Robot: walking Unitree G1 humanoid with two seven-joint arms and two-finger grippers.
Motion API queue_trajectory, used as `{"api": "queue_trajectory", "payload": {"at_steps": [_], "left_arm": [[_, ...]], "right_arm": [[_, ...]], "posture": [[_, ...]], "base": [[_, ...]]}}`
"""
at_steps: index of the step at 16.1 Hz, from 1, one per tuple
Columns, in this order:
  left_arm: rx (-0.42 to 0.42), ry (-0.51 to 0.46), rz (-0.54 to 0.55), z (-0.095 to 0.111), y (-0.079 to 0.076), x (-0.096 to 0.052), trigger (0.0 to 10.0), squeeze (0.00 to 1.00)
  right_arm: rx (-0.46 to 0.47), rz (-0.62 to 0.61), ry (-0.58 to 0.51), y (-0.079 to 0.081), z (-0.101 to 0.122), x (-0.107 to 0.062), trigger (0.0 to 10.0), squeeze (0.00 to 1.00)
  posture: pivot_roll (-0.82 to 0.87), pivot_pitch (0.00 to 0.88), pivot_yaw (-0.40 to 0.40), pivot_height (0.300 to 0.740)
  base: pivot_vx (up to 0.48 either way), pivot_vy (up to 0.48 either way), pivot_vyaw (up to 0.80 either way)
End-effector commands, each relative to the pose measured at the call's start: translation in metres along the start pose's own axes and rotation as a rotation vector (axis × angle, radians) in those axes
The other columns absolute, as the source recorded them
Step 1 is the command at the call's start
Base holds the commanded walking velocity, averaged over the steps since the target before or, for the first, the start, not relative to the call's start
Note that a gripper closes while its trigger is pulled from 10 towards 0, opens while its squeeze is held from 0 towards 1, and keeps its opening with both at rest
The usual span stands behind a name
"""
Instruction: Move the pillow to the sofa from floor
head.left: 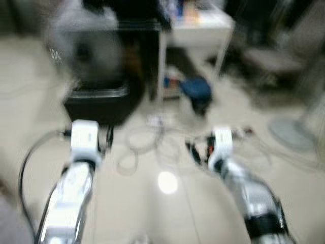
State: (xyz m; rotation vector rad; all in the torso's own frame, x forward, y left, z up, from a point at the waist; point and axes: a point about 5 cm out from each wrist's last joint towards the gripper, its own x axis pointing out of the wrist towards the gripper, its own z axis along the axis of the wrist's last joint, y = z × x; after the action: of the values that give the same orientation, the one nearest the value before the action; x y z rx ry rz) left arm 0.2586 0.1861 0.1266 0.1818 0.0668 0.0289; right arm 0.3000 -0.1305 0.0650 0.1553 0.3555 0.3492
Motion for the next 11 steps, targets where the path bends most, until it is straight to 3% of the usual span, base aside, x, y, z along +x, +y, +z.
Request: {"api": "queue_trajectory", "payload": {"at_steps": [1, 11], "left_arm": [[0.035, 0.014, -0.031, -0.0048, -0.0072, -0.0014, 10.0, 0.0], [0.105, 0.006, -0.102, -0.0056, -0.0108, 0.0044, 10.0, 0.0]], "right_arm": [[0.01, -0.013, 0.011, -0.005, -0.0025, -0.0044, 10.0, 0.0], [0.008, -0.053, 0.004, -0.0112, -0.0047, -0.0101, 10.0, 0.0]], "posture": [[0.17, 0.0, -0.036, 0.74], [0.13, 0.0, 0.006, 0.74]], "base": [[0.0, 0.0, 0.8], [0.0, 0.0, 0.8]]}}
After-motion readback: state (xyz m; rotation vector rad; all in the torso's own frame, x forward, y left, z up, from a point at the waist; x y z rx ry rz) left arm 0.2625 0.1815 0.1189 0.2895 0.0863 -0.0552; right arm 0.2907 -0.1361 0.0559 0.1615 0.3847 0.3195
